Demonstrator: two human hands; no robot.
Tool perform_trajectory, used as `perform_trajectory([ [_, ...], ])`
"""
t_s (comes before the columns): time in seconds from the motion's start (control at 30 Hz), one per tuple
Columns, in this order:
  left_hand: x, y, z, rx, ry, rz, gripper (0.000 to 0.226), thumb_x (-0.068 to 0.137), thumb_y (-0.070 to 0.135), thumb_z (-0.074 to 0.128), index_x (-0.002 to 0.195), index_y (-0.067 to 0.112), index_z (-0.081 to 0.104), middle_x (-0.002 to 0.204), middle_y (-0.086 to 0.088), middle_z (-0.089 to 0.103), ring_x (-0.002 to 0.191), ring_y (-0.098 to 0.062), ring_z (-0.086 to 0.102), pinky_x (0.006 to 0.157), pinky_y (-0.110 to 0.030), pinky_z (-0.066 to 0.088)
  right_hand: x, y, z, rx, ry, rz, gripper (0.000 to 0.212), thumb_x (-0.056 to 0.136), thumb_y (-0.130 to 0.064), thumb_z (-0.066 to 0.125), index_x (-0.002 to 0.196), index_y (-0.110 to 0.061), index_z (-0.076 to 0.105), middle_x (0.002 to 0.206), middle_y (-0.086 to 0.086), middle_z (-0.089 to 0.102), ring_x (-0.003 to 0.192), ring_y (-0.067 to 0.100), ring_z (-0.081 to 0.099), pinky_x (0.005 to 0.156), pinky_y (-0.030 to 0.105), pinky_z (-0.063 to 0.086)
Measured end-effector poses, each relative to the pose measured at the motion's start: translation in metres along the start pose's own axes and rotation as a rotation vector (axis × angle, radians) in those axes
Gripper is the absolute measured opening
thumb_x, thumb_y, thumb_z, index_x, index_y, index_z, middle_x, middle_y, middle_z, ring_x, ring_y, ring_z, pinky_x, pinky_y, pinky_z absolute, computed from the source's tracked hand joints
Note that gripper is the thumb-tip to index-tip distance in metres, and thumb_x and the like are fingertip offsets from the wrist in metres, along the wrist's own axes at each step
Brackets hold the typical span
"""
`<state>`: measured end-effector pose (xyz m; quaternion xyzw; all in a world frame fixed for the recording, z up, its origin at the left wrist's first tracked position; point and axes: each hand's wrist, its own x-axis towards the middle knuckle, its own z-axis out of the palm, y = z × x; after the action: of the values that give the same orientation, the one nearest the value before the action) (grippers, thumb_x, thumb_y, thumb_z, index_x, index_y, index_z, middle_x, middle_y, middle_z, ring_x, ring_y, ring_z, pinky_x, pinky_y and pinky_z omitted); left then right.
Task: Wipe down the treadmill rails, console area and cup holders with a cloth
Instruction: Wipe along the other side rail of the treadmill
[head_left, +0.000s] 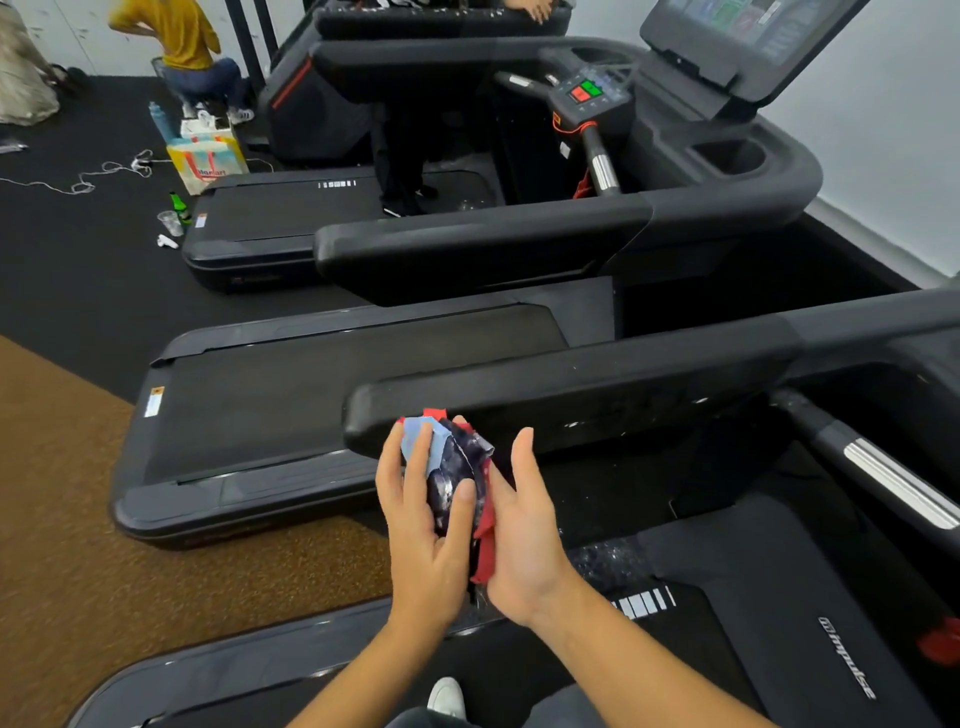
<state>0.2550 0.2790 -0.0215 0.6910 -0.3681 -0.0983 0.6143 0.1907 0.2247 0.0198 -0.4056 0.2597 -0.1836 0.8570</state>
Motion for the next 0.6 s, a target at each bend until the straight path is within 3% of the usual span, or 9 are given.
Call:
perform_trajectory([
  [0.1,0.000,0.002,0.002,-0.004,0.016,0.011,0.057,0.085,0.035,0.049,0.139,0.018,0.037,0.148,-0.005,0.031,0.136,-0.006,0.027,0.104,-0.007,0.025,-0.003,-0.003,-0.008,0.009,-0.020,-0.037,0.070,0.087,-0.064,0.017,0.143,-0.025,0.035,0.138,0.001,0.052,0.127,0.016,0.048,0.110,0.036,0.034],
  [0.2,0.010,-0.001,0.000,0.127,0.021,0.198,0.050,0.086,0.023,0.051,0.134,0.017,0.041,0.143,-0.009,0.037,0.134,-0.009,0.032,0.106,-0.014,0.029,-0.005,-0.015,-0.020,-0.153,0.071,-0.144,0.058,0.091,-0.057,0.022,0.140,-0.030,0.036,0.139,-0.004,0.050,0.125,0.008,0.050,0.104,0.027,0.040],
  [0.3,0.033,-0.026,-0.012,0.411,0.016,0.436,0.046,0.087,0.015,0.053,0.132,0.013,0.041,0.140,-0.012,0.034,0.133,-0.021,0.031,0.110,-0.032,0.031,0.001,-0.038,-0.043,-0.477,0.274,-0.322,0.034,0.097,-0.045,0.032,0.127,-0.037,0.045,0.136,-0.012,0.049,0.126,-0.001,0.044,0.108,0.023,0.034],
  [0.4,0.058,-0.049,-0.015,0.650,-0.112,0.551,0.049,0.089,0.015,0.055,0.135,0.010,0.039,0.144,-0.012,0.028,0.137,-0.033,0.020,0.110,-0.053,0.024,0.011,-0.069,-0.067,-0.727,0.439,-0.439,0.034,0.102,-0.028,0.031,0.132,-0.025,0.048,0.130,-0.022,0.048,0.117,-0.016,0.040,0.103,0.008,0.031],
  [0.47,0.065,-0.062,-0.005,0.842,-0.222,0.739,0.055,0.087,0.014,0.058,0.137,0.009,0.035,0.146,-0.011,0.028,0.137,-0.039,0.018,0.112,-0.057,0.016,0.018,-0.087,-0.078,-0.815,0.514,-0.449,0.037,0.102,-0.027,0.029,0.135,-0.022,0.046,0.131,-0.019,0.047,0.112,-0.017,0.040,0.091,-0.003,0.029],
  [0.6,0.068,-0.066,0.011,1.084,-0.333,0.903,0.088,0.067,-0.006,0.072,0.142,0.008,0.028,0.147,-0.009,0.027,0.135,-0.040,0.022,0.113,-0.052,0.007,0.031,-0.099,-0.088,-0.959,0.596,-0.458,0.038,0.102,-0.031,0.029,0.136,-0.024,0.044,0.137,-0.013,0.046,0.116,-0.009,0.036,0.086,-0.003,0.028],
])
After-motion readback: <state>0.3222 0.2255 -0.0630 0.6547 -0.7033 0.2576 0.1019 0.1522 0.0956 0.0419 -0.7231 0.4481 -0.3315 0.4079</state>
